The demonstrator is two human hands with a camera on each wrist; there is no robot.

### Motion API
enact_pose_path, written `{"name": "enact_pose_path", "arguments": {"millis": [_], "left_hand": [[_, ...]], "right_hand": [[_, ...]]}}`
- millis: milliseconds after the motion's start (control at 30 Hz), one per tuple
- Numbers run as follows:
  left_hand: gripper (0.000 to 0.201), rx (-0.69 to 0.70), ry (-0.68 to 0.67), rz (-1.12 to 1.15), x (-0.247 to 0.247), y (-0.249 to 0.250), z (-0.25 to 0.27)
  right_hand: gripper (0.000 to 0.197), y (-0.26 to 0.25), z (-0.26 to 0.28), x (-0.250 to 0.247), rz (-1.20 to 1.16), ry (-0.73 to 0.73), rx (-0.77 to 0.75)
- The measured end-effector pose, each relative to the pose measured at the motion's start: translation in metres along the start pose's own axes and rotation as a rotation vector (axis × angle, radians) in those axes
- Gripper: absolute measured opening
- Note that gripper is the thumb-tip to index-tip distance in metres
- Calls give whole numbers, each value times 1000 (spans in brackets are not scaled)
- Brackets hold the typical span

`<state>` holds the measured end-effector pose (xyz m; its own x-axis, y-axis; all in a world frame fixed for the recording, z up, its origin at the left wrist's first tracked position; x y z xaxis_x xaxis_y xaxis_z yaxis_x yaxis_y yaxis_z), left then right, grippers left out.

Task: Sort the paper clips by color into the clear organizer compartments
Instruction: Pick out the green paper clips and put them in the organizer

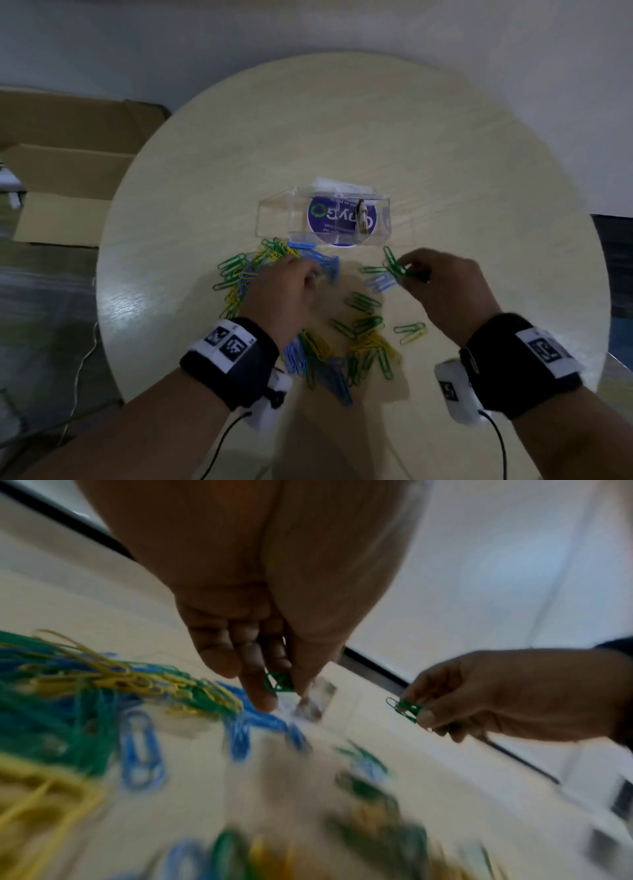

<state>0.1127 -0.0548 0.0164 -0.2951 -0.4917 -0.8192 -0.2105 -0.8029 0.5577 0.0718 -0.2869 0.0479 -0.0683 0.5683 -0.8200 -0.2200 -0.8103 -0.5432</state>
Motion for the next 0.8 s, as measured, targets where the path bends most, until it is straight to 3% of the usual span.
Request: {"name": "enact_pose_path", "arguments": {"millis": [133, 300, 400, 500, 633, 733, 800], "left_hand": [[16, -169, 167, 191, -33, -7, -34], [15, -267, 236, 272, -36, -20, -78], [18, -293, 256, 342, -34, -18, -86], [24, -310, 307, 404, -34, -21, -80], [17, -183, 349, 325, -38, -16, -45], [22, 20, 174, 148, -17, -5, -13], [28, 156, 12, 23, 12, 4, 1]], "right_hand": [[18, -46, -45, -6, -138, 57, -40], [19, -77, -97, 25, -136, -69, 30], [25, -80, -106, 39, -198, -118, 58], [31, -75, -98, 35, -375, -51, 81], [14, -39, -63, 12, -488, 100, 143], [16, 4, -27, 5, -171, 166, 96], [24, 31, -8, 17, 38, 96, 43]]}}
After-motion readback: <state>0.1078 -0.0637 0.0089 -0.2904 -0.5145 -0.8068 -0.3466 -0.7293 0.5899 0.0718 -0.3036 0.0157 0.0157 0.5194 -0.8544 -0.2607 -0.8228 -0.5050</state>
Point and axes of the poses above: each hand's wrist, its own z-axis away from the middle knuckle, its own x-axis out of the palm, y = z × x, the point moved 3 cm from there along -z, towards the middle knuckle, and after that the axes turned 3 degrees about -x, right-handed, at the moved point
